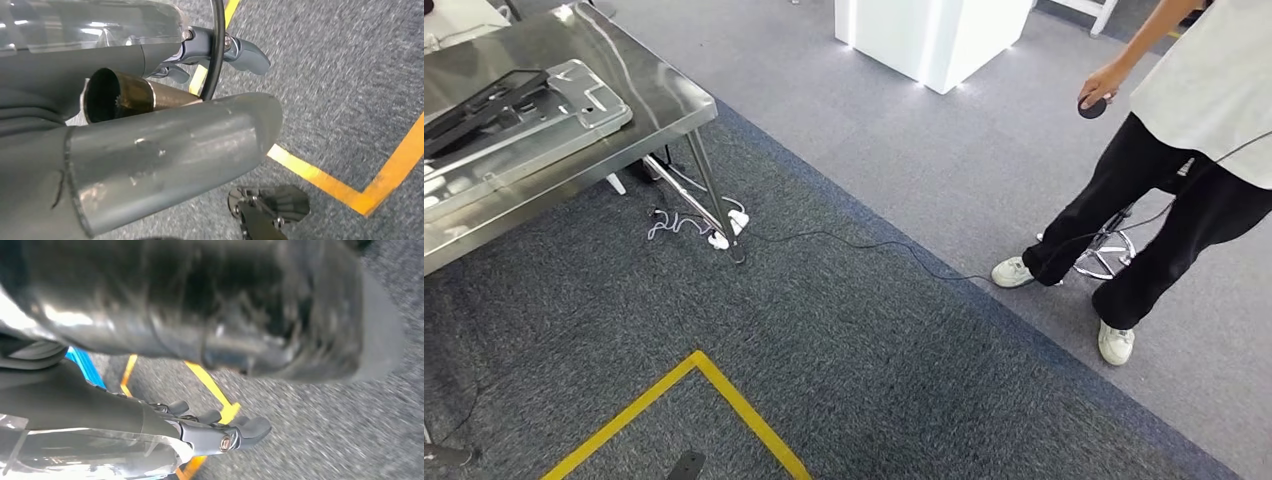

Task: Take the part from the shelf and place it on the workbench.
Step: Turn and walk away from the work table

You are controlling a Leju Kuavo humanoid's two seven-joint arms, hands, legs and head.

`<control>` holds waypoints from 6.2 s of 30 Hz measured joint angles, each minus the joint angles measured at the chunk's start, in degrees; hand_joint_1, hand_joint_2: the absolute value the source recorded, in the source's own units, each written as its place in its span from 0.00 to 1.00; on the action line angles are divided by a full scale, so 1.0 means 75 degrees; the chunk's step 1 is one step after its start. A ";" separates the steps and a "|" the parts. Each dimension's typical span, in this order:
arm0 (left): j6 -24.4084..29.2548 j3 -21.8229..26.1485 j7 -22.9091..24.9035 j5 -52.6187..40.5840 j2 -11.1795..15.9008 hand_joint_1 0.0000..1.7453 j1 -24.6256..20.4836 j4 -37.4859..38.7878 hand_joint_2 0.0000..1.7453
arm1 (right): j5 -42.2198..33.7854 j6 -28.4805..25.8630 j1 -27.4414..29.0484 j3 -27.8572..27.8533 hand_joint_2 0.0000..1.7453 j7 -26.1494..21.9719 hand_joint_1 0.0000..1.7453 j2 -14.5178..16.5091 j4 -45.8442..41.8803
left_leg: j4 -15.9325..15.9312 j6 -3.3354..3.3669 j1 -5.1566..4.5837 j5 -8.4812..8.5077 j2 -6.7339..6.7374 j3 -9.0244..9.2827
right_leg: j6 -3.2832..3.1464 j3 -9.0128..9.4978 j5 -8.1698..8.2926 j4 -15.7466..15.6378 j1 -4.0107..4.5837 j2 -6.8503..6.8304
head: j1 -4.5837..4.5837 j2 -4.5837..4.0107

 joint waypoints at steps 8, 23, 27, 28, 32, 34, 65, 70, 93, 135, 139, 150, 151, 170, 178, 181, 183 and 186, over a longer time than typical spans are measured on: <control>0.0009 0.0021 -0.0015 0.0015 0.0006 0.00 0.0045 0.0003 0.00 | 0.0001 0.0001 -0.0006 -0.0002 0.00 0.0002 0.00 -0.0002 0.0001 | -0.0003 -0.0006 -0.0047 -0.0047 0.0820 0.0033 | 0.0100 -0.0152 -0.0211 0.0599 -0.0041 -0.1009 | 0.0042 0.0000; 0.0012 0.0037 -0.0024 0.0018 0.0014 0.00 0.0067 0.0003 0.00 | 0.0023 -0.0005 -0.0026 -0.0003 0.00 0.0002 0.00 0.0007 0.0003 | 0.1219 -0.0229 -0.0035 -0.0516 0.0037 -0.0450 | -0.0346 0.0193 0.0149 -0.0237 0.0039 -0.0155 | 0.0027 0.0000; 0.0012 0.0042 -0.0024 0.0018 0.0034 0.00 0.0060 0.0009 0.00 | 0.0025 -0.0007 -0.0040 -0.0003 0.00 0.0002 0.00 0.0029 0.0003 | 0.0191 -0.0120 -0.0056 -0.0142 -0.0444 -0.0057 | -0.0172 0.0090 0.0212 -0.0218 0.0007 0.0213 | 0.0029 0.0000; 0.0012 0.0042 -0.0024 0.0018 0.0030 0.00 0.0050 0.0009 0.00 | 0.0025 -0.0008 -0.0022 -0.0003 0.00 0.0002 0.00 0.0028 0.0004 | 0.0154 -0.0090 -0.0053 -0.0108 -0.0350 -0.0041 | -0.0108 0.0073 0.0243 -0.0244 -0.0007 0.0296 | 0.0030 0.0000; 0.0014 0.0046 -0.0025 0.0017 0.0022 0.00 0.0052 0.0009 0.00 | 0.0025 -0.0009 -0.0015 -0.0003 0.00 0.0007 0.00 0.0026 0.0006 | -0.0063 0.0081 -0.0041 0.0051 0.0090 0.0043 | 0.0011 -0.0333 -0.0261 0.0555 0.0014 -0.0436 | 0.0062 0.0000; 0.0014 0.0050 -0.0024 0.0018 0.0026 0.00 0.0072 0.0010 0.00 | 0.0026 -0.0009 -0.0034 -0.0003 0.00 0.0008 0.00 0.0026 0.0006 | -0.0054 0.0102 -0.0070 0.0044 0.0327 0.0021 | 0.0077 -0.0788 -0.0704 0.1506 -0.0019 -0.0679 | 0.0070 0.0000; 0.0020 0.0073 -0.0044 0.0039 0.0017 0.00 0.0077 0.0025 0.00 | 0.0092 -0.0008 -0.0057 -0.0003 0.00 0.0016 0.00 0.0003 0.0009 | 0.0027 0.0088 -0.0079 0.0022 0.0372 -0.0040 | 0.0066 -0.0869 -0.0769 0.1720 -0.0026 -0.0711 | 0.0082 0.0000; 0.0020 0.0088 -0.0053 0.0039 0.0003 0.00 0.0069 0.0024 0.00 | 0.0092 -0.0013 -0.0047 -0.0003 0.00 0.0017 0.00 -0.0002 0.0007 | 0.0058 -0.0004 -0.0111 -0.0062 0.0824 0.0009 | 0.0027 0.0079 -0.0010 0.0136 -0.0005 -0.1082 | 0.0079 0.0000; 0.0068 0.0127 -0.0098 0.0050 0.0001 0.00 0.0086 0.0050 0.00 | 0.0092 -0.0013 0.0001 -0.0003 0.00 0.0015 0.00 0.0007 0.0012 | 0.0060 0.0031 -0.0039 0.0102 0.0093 -0.0129 | 0.0009 -0.0236 -0.0305 0.0543 0.0017 -0.0404 | 0.0088 0.0000; 0.0090 0.0155 -0.0106 0.0039 0.0022 0.00 0.0110 0.0076 0.00 | 0.0138 -0.0018 -0.0005 -0.0007 0.00 0.0017 0.00 0.0003 0.0021 | 0.0041 -0.0260 -0.0078 0.0011 0.1019 -0.0008 | -0.0098 0.0330 0.0055 -0.0270 0.0017 -0.1121 | 0.0120 0.0000; 0.0097 0.0157 -0.0108 0.0041 0.0026 0.00 0.0109 0.0076 0.00 | 0.0138 -0.0020 -0.0003 -0.0006 0.00 0.0022 0.00 0.0003 0.0023 | 0.0860 -0.0395 -0.0011 -0.0561 0.0561 -0.0302 | -0.0309 0.0379 0.0121 -0.0354 -0.0034 -0.0830 | 0.0106 0.0000; 0.0114 0.0167 -0.0120 0.0055 0.0052 0.00 0.0165 0.0079 0.00 | 0.0141 -0.0022 -0.0028 -0.0007 0.00 0.0037 0.00 0.0026 0.0024 | 0.0198 -0.0241 -0.0023 0.0034 -0.0325 -0.0203 | -0.0131 0.0198 0.0120 -0.0181 -0.0042 0.0210 | 0.0102 0.0000; 0.0114 0.0167 -0.0121 0.0058 0.0044 0.00 0.0158 0.0079 0.00 | 0.0141 -0.0026 -0.0012 -0.0008 0.00 0.0037 0.00 0.0019 0.0025 | 0.0158 -0.0199 -0.0013 0.0066 -0.0233 -0.0190 | -0.0084 0.0180 0.0128 -0.0181 -0.0057 0.0234 | 0.0103 0.0000; 0.0083 0.0184 -0.0138 0.0129 0.0023 0.00 0.0123 0.0079 0.00 | 0.0148 -0.0060 -0.0059 -0.0009 0.00 0.0055 0.00 0.0004 0.0031 | 0.1108 -0.0445 0.0010 -0.0786 0.0469 -0.0324 | -0.0366 0.0258 0.0145 -0.0273 -0.0031 -0.0844 | 0.0136 0.0000; 0.0083 0.0184 -0.0126 0.0129 0.0047 0.00 0.0152 0.0082 0.00 | 0.0162 -0.0057 -0.0082 -0.0009 0.00 0.0055 0.00 0.0012 0.0032 | 0.0403 -0.0279 0.0014 -0.0008 -0.0284 -0.0258 | -0.0328 0.0221 0.0120 -0.0164 0.0012 -0.0026 | 0.0137 0.0000; 0.0082 0.0183 -0.0119 0.0131 0.0047 0.00 0.0139 0.0085 0.00 | 0.0163 -0.0058 -0.0062 -0.0009 0.00 0.0057 0.00 0.0010 0.0032 | 0.0171 -0.0234 -0.0001 0.0024 -0.0301 -0.0174 | -0.0160 0.0133 0.0170 -0.0175 -0.0030 0.0216 | 0.0136 0.0000; 0.0086 0.0184 -0.0120 0.0133 0.0040 0.00 0.0129 0.0085 0.00 | 0.0179 -0.0065 -0.0035 -0.0009 0.00 0.0052 0.00 0.0001 0.0034 | 0.0059 -0.0135 0.0029 0.0089 -0.0118 -0.0125 | -0.0084 0.0052 0.0070 -0.0041 -0.0012 0.0027 | 0.0157 0.0000; 0.0091 0.0187 -0.0133 0.0144 0.0038 0.00 0.0143 0.0085 0.00 | 0.0307 -0.0137 -0.0071 -0.0004 0.00 -0.0083 0.00 -0.0005 0.0035 | -0.0023 -0.0032 0.0023 0.0124 0.0201 -0.0094 | -0.0028 -0.0539 -0.0583 0.1156 -0.0012 -0.0603 | 0.0208 0.0000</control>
